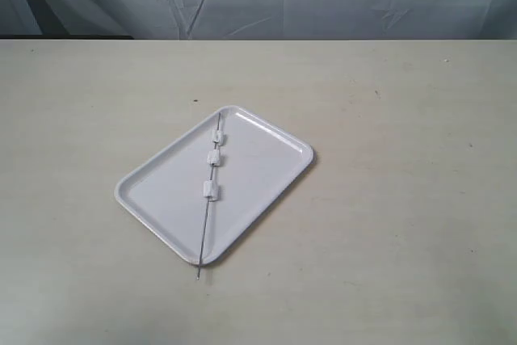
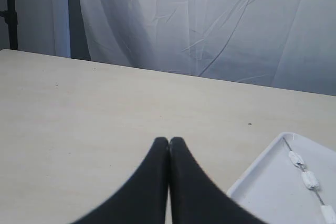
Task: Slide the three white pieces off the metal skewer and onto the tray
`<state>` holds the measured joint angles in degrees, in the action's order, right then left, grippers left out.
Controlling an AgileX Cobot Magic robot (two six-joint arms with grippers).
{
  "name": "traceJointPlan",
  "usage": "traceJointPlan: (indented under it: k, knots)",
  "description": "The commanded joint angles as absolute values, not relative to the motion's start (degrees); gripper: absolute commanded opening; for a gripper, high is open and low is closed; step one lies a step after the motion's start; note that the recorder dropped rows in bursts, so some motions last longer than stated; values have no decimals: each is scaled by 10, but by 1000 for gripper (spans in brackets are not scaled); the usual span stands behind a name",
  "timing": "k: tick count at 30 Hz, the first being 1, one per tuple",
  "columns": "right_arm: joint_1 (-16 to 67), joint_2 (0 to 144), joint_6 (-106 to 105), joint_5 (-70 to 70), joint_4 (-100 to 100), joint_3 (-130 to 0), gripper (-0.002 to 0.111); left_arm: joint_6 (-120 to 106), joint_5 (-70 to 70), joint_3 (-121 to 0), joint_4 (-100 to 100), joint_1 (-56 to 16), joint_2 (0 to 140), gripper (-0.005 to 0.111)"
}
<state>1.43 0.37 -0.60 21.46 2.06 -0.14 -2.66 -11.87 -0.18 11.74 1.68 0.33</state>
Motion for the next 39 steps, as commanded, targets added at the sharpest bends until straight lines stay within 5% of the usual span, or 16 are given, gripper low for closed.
traceJointPlan:
  k: [1, 29, 39]
  knots:
    - [11, 0, -8, 207, 18, 0, 0, -27, -111, 0, 119, 15, 0, 0]
    - [11, 0, -8, 201, 0, 0, 0, -28, -111, 0, 118, 15, 0, 0]
    - [11, 0, -8, -45, 6, 0, 0, 0, 9, 0, 250, 15, 0, 0]
